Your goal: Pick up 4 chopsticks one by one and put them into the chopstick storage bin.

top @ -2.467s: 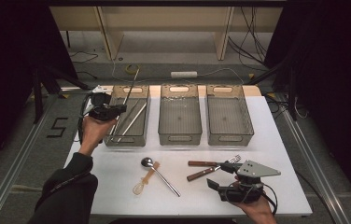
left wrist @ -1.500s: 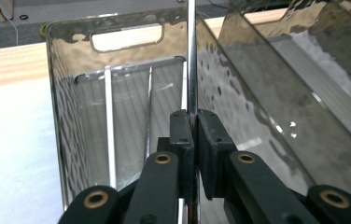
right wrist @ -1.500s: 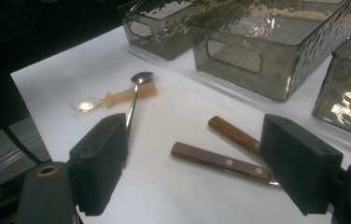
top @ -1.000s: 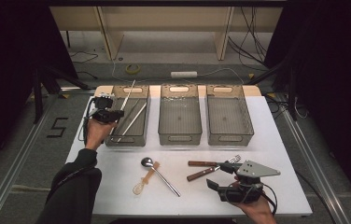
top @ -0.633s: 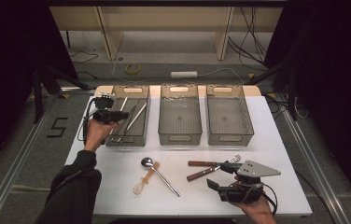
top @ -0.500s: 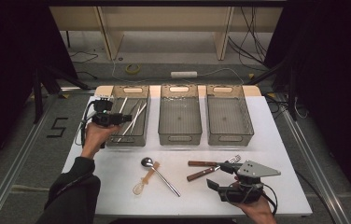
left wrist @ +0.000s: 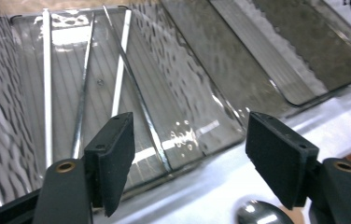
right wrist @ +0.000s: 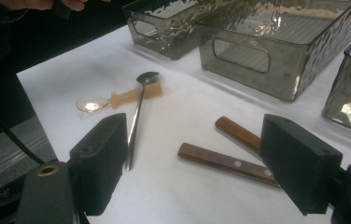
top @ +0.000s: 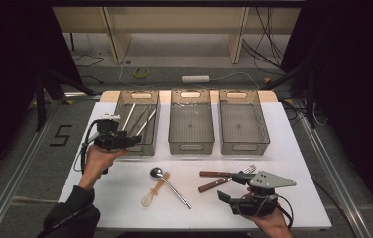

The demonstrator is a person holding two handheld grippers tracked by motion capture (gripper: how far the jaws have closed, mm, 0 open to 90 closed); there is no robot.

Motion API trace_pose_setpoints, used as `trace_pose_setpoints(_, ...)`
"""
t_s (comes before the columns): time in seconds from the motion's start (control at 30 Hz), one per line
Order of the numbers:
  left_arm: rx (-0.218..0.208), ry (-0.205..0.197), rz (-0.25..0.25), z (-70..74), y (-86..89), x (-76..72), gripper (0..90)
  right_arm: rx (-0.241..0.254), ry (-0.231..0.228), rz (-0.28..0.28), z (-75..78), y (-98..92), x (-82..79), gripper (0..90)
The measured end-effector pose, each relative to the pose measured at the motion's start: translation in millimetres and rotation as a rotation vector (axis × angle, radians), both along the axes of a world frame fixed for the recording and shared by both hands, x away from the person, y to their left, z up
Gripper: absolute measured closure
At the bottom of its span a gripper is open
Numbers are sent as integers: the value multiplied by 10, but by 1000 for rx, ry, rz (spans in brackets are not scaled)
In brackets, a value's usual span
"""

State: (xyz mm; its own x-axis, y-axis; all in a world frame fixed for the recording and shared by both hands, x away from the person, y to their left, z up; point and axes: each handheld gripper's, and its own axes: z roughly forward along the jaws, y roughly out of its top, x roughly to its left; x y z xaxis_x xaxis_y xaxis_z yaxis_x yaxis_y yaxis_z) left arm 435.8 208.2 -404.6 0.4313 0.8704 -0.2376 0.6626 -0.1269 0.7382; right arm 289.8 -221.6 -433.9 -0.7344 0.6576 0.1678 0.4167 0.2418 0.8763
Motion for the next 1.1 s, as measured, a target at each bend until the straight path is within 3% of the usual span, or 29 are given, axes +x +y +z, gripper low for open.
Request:
trace_pose_setpoints(0.1, -36, -10, -10, 22, -22, -78, 302, -10, 4, 0, -2, 16, 4, 250)
trace_pose_setpoints(0.47, -21, -34, -60, -27, -126, -344, 261, -25, 21, 20, -14, 140, -3, 259)
trace_pose_setpoints(0.73, -41, -81, -101, -67, -194, -547, 240, -37, 38, 23, -26, 201, 7, 267)
trace_pose_setpoints(0.9, -58, -114, -103, -105, -210, -666, 236, -50, 54, 28, -39, 253, 18, 272)
trace_pose_setpoints(1.1, -61, -117, -117, -172, -226, -774, 233, -66, 74, 42, -56, 333, 45, 283)
